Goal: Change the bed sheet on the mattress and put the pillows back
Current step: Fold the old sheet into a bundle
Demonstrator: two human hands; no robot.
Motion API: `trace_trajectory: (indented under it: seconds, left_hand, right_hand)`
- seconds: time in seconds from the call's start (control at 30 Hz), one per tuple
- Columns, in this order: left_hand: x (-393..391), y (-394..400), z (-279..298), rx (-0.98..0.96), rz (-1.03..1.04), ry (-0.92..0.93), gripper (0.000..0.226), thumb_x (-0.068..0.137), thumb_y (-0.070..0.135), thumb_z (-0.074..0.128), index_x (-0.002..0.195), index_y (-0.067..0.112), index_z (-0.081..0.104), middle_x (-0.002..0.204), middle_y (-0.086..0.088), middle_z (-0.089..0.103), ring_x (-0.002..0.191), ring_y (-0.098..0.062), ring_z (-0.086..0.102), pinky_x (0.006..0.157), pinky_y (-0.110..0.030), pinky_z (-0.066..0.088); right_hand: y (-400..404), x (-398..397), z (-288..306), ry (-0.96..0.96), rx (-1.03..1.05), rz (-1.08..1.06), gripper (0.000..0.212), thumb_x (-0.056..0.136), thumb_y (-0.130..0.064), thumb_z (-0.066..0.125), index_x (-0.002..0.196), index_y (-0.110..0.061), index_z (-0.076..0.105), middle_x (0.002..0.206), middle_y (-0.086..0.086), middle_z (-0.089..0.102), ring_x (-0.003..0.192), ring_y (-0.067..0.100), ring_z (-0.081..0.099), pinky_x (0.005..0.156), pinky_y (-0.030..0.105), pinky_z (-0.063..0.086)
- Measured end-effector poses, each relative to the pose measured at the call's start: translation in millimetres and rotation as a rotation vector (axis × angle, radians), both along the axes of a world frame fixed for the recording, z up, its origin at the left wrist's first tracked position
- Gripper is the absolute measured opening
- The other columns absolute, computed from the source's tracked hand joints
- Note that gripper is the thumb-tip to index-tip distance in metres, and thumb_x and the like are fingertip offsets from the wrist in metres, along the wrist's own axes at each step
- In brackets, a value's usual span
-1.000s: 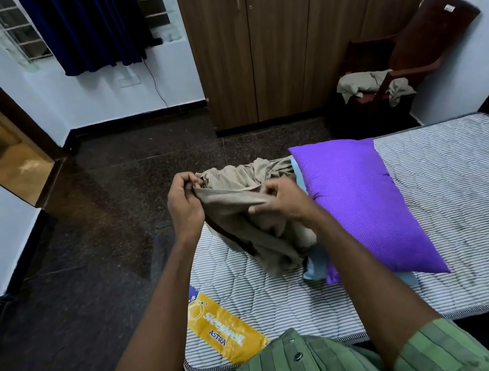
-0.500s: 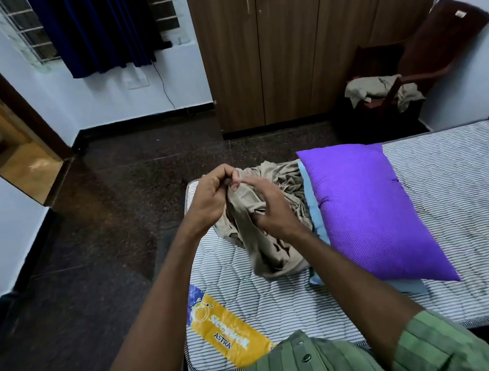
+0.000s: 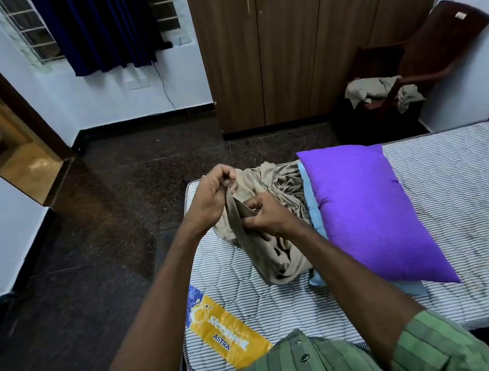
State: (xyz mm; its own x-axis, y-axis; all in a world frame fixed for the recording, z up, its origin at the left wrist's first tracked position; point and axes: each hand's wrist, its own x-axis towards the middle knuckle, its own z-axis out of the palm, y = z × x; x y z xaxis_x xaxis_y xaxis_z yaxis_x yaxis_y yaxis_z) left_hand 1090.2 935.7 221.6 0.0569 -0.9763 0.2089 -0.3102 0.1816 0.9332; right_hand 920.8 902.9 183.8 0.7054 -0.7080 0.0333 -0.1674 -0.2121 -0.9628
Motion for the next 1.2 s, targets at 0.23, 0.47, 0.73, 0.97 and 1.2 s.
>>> trace_trajectory:
  seconds: [0.23,0.47,0.73,0.97,1.2]
  left_hand:
    - [15,-8,13,-0.106,0.248,0.152,0.042,0.086,-0.026,0.031,0.097,0.012,0.046,0.073,-0.003,0.038,0.066,-0.008,0.034,0.061,-0.021,0.040]
    - [50,-8,9,-0.235,0.577,0.073,0.036,0.085,-0.021,0.039,0.100,0.010,0.046,0.080,0.002,0.043,0.073,-0.006,0.041,0.072,-0.019,0.041]
    - [27,-9,-25,0.003,0.613,-0.113,0.016,0.099,0.004,0.046,0.104,0.017,0.055,0.097,0.001,0.063,0.085,-0.011,0.058,0.080,-0.031,0.048]
    - [-32,-9,-40,0.049,0.143,-0.146,0.020,0.098,0.010,0.035,0.103,0.020,0.052,0.082,0.008,0.052,0.071,-0.008,0.048,0.073,-0.036,0.041]
    - [-37,-9,-7,0.074,-0.147,-0.093,0.032,0.102,-0.001,0.036,0.103,0.023,0.058,0.083,0.008,0.055,0.076,-0.010,0.051,0.077,-0.030,0.042]
  right_hand:
    - [-7,-25,-64,0.440,-0.114,-0.069,0.029,0.063,-0.033,0.075,0.086,-0.014,0.072,0.075,0.004,0.069,0.068,0.016,0.063,0.061,0.041,0.051]
    - [-15,-82,-83,1.118,-0.311,-0.586,0.030,0.081,-0.043,0.061,0.100,-0.022,0.070,0.095,-0.001,0.073,0.096,0.023,0.069,0.101,0.043,0.033]
    - [-28,-80,-36,0.223,0.248,-0.339,0.025,0.082,-0.017,0.085,0.075,-0.012,0.061,0.054,-0.006,0.053,0.047,0.008,0.044,0.045,0.022,0.034]
    - [-46,-40,-25,0.105,-0.111,-0.359,0.015,0.079,-0.012,0.080,0.082,-0.020,0.068,0.066,-0.014,0.063,0.059,0.004,0.053,0.061,0.027,0.045]
    - [-29,-31,-53,0.223,-0.402,-0.230,0.051,0.070,-0.015,0.068,0.115,-0.038,0.063,0.117,-0.015,0.066,0.108,0.011,0.062,0.091,0.031,0.051]
